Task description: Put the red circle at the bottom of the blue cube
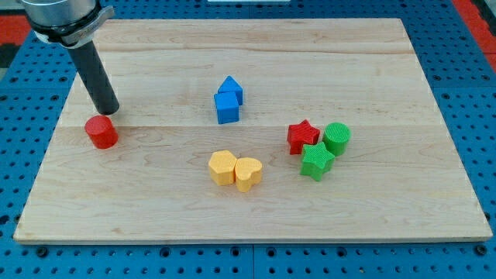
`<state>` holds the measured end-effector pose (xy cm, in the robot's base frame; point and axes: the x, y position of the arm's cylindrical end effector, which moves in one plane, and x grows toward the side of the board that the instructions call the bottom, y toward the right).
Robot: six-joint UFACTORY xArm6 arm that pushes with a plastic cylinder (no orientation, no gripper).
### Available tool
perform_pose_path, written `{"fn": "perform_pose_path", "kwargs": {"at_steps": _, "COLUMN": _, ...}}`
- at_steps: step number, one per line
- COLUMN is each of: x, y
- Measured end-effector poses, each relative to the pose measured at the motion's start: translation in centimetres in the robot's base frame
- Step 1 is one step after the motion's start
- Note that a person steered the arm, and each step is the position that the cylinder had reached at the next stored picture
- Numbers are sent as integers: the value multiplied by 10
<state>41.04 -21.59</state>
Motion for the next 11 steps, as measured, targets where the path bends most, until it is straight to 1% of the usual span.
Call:
{"fn": "perform_pose_path", "kwargs": {"at_steps": 1, "x": 6, "y": 23}}
{"fn": "perform_pose_path", "kwargs": {"at_steps": 2, "x": 8, "y": -46}}
{"fn": "perform_pose_path", "kwargs": {"at_steps": 3, "x": 37, "y": -44}}
{"fn": "perform_pose_path", "kwargs": {"at_steps": 4, "x": 70, "y": 29}}
{"fn": "perform_pose_path", "kwargs": {"at_steps": 5, "x": 69, "y": 98}}
{"fn": "perform_pose_path", "kwargs": {"at_steps": 6, "x": 59, "y": 78}}
{"fn": "perform_pose_path", "kwargs": {"at_steps": 7, "x": 58, "y": 103}}
{"fn": "perform_pose_path", "kwargs": {"at_steps": 9, "x": 51, "y": 101}}
{"fn": "perform_pose_path", "kwargs": {"at_steps": 10, "x": 43, "y": 90}}
{"fn": "perform_pose_path", "kwargs": {"at_steps": 11, "x": 51, "y": 120}}
